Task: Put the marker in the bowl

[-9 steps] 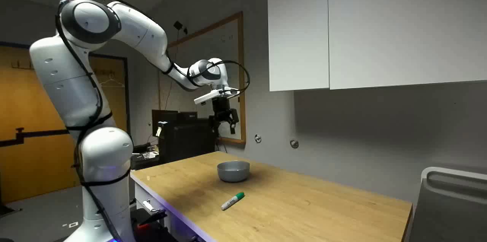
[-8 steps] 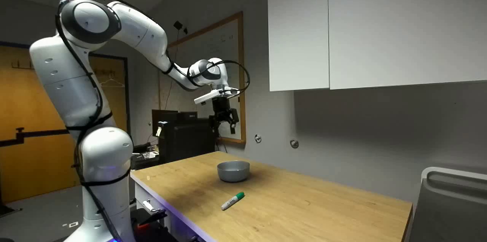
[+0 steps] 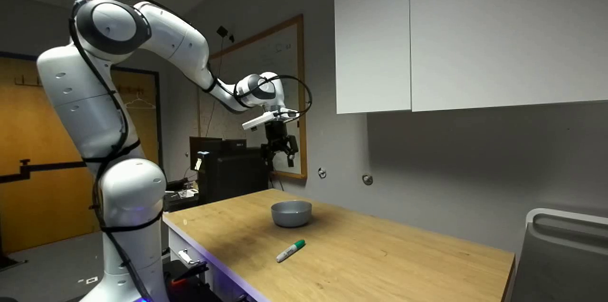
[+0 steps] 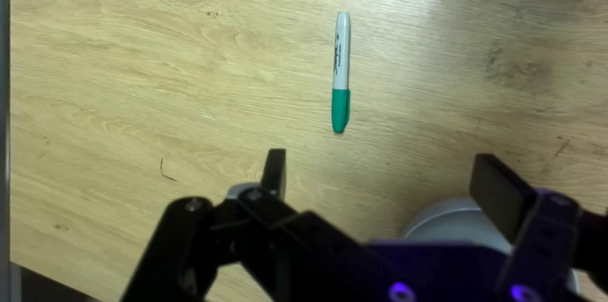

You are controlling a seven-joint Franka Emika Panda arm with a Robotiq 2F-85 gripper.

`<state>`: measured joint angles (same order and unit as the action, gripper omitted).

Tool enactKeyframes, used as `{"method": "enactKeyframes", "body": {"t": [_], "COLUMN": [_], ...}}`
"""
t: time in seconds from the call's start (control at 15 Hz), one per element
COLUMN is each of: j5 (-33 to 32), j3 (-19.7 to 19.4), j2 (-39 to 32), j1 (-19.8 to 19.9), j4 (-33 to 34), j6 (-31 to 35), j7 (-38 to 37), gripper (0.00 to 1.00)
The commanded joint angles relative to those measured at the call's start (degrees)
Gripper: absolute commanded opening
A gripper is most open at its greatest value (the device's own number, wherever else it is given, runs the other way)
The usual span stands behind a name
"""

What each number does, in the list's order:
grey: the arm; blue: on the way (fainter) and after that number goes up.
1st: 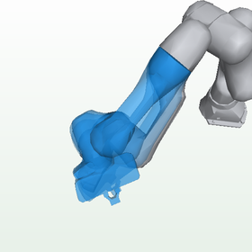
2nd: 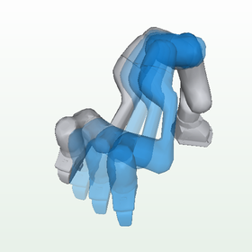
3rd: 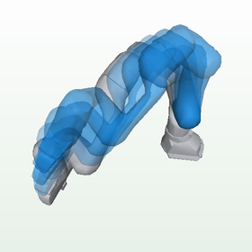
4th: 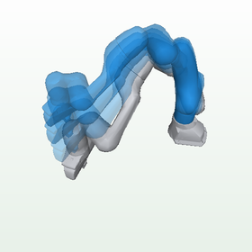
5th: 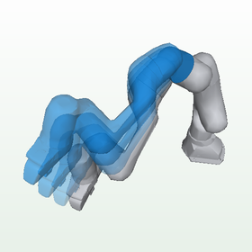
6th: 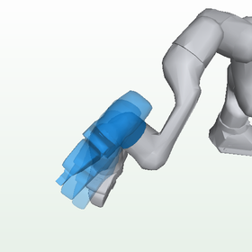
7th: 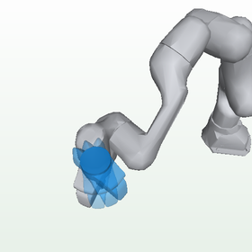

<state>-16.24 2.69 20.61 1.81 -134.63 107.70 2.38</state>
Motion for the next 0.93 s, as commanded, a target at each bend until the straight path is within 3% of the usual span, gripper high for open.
{"method": "enactKeyframes", "body": {"t": [0.0, 0.6, 0.87], "j5": [0.4, 13.0, 21.8], "j3": [-1.2, -11.3, -14.5], "j2": [-0.6, -9.8, -15.9], "j1": [-0.6, 3.1, 5.1], "j4": [0.4, 1.0, 1.1], "j6": [0.1, 13.3, 14.3], "j7": [0.4, 3.1, 7.2], "gripper": [1.0, 1.0, 1.0]}}
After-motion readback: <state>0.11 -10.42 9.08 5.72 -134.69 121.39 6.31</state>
